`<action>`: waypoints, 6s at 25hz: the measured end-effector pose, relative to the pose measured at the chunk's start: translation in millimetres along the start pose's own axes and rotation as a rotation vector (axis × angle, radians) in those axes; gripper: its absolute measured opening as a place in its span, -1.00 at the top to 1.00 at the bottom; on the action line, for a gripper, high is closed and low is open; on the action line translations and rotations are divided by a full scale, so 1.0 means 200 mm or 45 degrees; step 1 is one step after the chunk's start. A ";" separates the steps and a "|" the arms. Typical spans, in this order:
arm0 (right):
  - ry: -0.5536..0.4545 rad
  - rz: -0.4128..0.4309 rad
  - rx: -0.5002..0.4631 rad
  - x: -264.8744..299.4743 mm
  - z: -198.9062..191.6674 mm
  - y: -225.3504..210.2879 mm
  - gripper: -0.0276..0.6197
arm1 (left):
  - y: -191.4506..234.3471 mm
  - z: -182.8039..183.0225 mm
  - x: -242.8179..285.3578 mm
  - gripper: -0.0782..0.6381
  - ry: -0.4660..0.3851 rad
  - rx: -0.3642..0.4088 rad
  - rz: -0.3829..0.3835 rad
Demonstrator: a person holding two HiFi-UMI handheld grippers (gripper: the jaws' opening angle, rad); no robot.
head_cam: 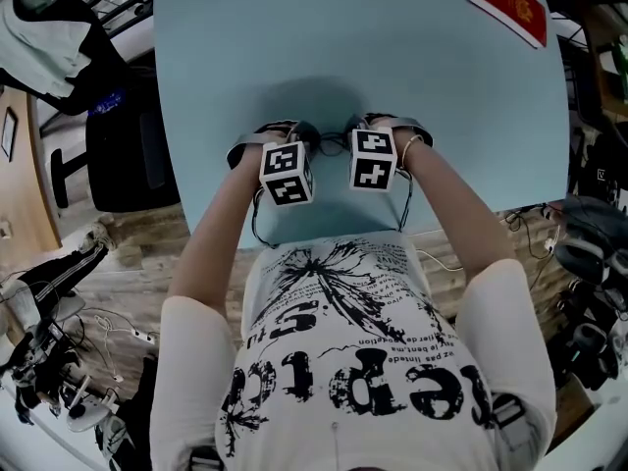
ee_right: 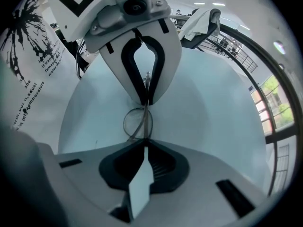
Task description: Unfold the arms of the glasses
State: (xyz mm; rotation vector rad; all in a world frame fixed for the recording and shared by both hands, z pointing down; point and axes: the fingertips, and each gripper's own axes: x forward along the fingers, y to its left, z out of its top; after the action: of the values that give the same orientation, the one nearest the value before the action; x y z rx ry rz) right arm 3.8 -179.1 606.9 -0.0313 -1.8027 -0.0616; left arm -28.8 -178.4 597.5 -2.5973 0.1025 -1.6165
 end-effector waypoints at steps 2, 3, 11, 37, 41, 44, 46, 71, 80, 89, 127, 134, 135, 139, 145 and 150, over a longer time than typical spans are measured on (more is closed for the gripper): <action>0.009 -0.002 0.003 0.00 0.00 0.00 0.81 | 0.00 0.00 -0.01 0.68 -0.013 -0.006 0.001; 0.012 -0.004 0.003 0.00 0.00 0.00 0.81 | 0.00 0.00 -0.02 0.68 -0.021 -0.007 0.001; 0.029 -0.013 -0.001 -0.01 0.00 0.01 0.80 | -0.02 0.01 -0.10 0.68 -0.090 -0.039 -0.004; 0.109 -0.082 -0.011 -0.04 -0.01 0.01 0.74 | -0.04 -0.12 -0.29 0.68 -0.146 -0.331 0.057; 0.062 -0.075 -0.050 -0.07 0.10 0.03 0.55 | -0.04 -0.13 -0.28 0.68 -0.145 -0.323 0.057; 0.003 -0.064 -0.083 -0.07 0.23 0.05 0.56 | -0.04 -0.12 -0.28 0.68 -0.149 -0.329 0.058; -0.026 -0.056 -0.108 -0.06 0.30 0.06 0.60 | -0.04 -0.11 -0.28 0.68 -0.150 -0.332 0.064; -0.093 -0.175 -0.182 -0.21 0.27 0.04 0.85 | 0.00 -0.13 -0.27 0.68 -0.135 -0.353 0.126; -0.201 -0.223 -0.105 -0.35 0.21 0.02 0.84 | 0.01 -0.12 -0.28 0.68 -0.139 -0.370 0.151; -0.154 -0.279 -0.048 -0.39 0.08 -0.01 0.84 | 0.03 -0.17 -0.31 0.68 -0.101 -0.355 0.189; -0.460 -0.597 0.499 -0.61 -0.06 0.08 0.75 | -0.11 -0.14 -0.65 0.46 -0.332 -0.682 0.738; -0.868 -0.819 0.717 -0.96 0.00 0.10 0.88 | -0.16 0.01 -1.00 0.68 -0.590 -0.860 0.986; -0.915 -0.850 0.726 -1.00 0.00 0.10 0.88 | -0.16 0.04 -1.06 0.69 -0.636 -0.865 1.016; -1.079 -0.965 0.710 -1.18 0.02 0.11 0.88 | -0.17 0.17 -1.26 0.70 -0.823 -0.852 1.142; -1.258 -1.047 0.723 -1.37 0.03 0.14 0.89 | -0.18 0.32 -1.47 0.71 -0.991 -0.757 1.266; -1.271 -1.064 0.703 -1.39 0.05 0.15 0.89 | -0.18 0.32 -1.48 0.72 -1.019 -0.769 1.286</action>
State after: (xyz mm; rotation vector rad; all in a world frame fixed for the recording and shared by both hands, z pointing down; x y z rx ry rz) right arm 60.2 -145.1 335.8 1.2839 -2.6305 -0.1568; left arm -101.9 -110.6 308.2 -2.5285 1.6713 -0.1837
